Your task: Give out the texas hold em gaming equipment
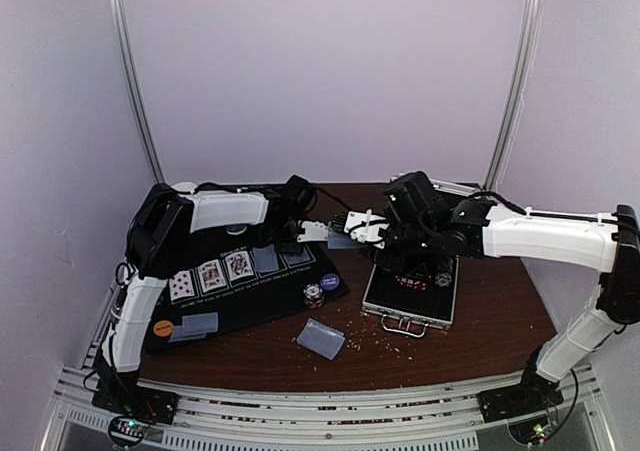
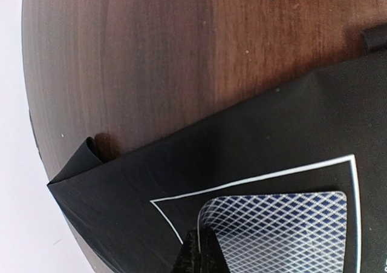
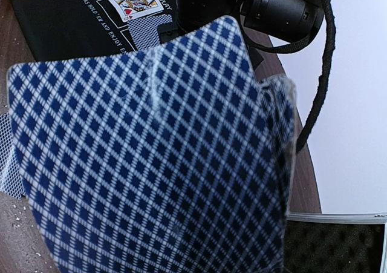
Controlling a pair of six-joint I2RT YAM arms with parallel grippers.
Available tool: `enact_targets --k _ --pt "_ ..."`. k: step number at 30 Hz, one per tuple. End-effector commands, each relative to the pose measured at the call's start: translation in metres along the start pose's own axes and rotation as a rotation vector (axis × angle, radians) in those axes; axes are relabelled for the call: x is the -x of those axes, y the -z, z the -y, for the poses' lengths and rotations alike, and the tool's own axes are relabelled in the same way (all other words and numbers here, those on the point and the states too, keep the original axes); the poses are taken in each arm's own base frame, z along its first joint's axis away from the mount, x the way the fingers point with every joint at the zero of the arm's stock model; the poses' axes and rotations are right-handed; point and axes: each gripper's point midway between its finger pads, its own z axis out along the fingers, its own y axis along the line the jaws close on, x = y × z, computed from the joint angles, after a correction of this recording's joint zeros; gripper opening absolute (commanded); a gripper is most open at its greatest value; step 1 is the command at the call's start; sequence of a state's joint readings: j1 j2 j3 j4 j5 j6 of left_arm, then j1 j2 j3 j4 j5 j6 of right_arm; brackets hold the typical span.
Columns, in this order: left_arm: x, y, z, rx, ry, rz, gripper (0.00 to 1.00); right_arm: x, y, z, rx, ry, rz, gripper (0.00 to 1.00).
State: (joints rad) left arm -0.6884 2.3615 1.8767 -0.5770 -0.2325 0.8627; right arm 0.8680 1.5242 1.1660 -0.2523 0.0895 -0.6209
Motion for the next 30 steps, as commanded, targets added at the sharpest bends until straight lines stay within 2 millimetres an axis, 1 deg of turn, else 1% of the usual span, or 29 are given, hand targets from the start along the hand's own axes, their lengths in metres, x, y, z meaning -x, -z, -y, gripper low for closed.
enact_targets --k 1,3,7,10,13,17,19,23,25,27,29,30 --pt "-0.002 -0.010 -0.003 0.028 0.044 -0.037 0.06 0.004 0.012 0.009 -0.026 -0.025 0.024 0.41" --pt "-0.003 -0.009 -0.006 0.041 0.053 -0.043 0.13 0.004 0.012 0.009 -0.027 -0.025 0.022 0.41" --pt "-0.002 -0.004 -0.012 0.056 0.073 -0.040 0.17 0.004 0.012 0.009 -0.026 -0.025 0.022 0.41" --pt "0.002 0.004 -0.016 0.054 0.095 -0.019 0.21 0.004 0.011 0.009 -0.025 -0.024 0.020 0.41" --pt "0.008 0.017 -0.027 0.071 0.121 0.007 0.23 0.004 0.012 0.008 -0.023 -0.025 0.022 0.41" --pt "0.016 0.038 -0.048 0.117 0.170 0.048 0.28 0.005 0.012 0.009 -0.022 -0.025 0.024 0.41" --pt "0.017 0.048 -0.058 0.142 0.198 0.062 0.32 0.006 0.012 0.009 -0.019 -0.026 0.026 0.41" --pt "0.015 0.068 -0.071 0.161 0.279 0.095 0.43 0.006 0.013 0.008 -0.016 -0.025 0.027 0.41" --pt "0.008 0.078 -0.077 0.169 0.332 0.090 0.51 0.005 0.013 0.008 -0.015 -0.026 0.025 0.41" --pt "-0.004 0.090 -0.079 0.176 0.391 0.055 0.56 0.006 0.015 0.008 -0.016 -0.026 0.026 0.41" --pt "-0.024 0.100 -0.077 0.168 0.474 0.009 0.60 0.006 0.016 0.008 -0.016 -0.024 0.028 0.41" --pt "-0.035 0.102 -0.072 0.151 0.518 -0.018 0.61 0.005 0.016 0.008 -0.017 -0.025 0.029 0.41"
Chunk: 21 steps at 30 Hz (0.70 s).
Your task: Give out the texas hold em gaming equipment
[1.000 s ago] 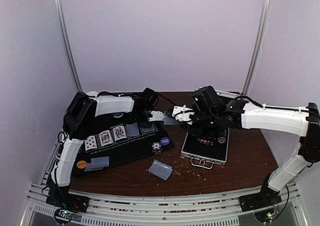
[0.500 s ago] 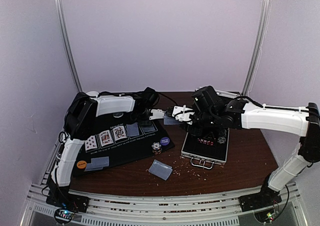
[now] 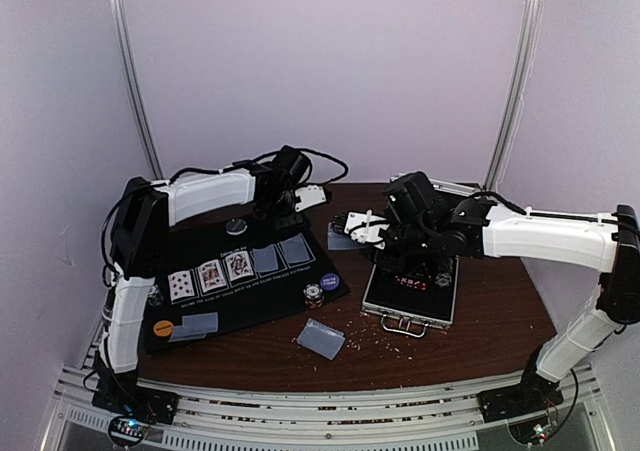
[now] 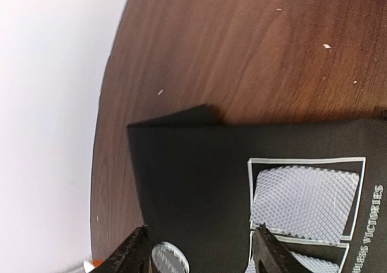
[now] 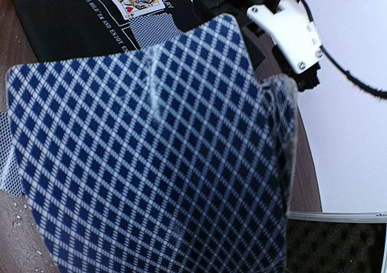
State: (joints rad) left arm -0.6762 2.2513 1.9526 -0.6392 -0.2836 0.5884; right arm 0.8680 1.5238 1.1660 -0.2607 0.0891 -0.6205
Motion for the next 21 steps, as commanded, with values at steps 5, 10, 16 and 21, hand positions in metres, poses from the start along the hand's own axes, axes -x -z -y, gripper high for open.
enact_targets --k 5,10,16,21 --pt "-0.094 0.047 -0.017 -0.009 0.397 -0.192 0.58 0.008 0.015 0.009 -0.018 -0.022 0.042 0.41" --pt "-0.131 0.041 0.028 -0.115 0.444 -0.279 0.37 0.009 0.013 0.008 -0.017 -0.021 0.045 0.41" --pt "-0.130 0.022 0.060 -0.225 0.478 -0.270 0.31 0.009 0.013 0.008 -0.018 -0.020 0.044 0.41" --pt "-0.125 0.014 0.065 -0.247 0.475 -0.258 0.27 0.008 0.014 0.009 -0.022 -0.022 0.040 0.41"
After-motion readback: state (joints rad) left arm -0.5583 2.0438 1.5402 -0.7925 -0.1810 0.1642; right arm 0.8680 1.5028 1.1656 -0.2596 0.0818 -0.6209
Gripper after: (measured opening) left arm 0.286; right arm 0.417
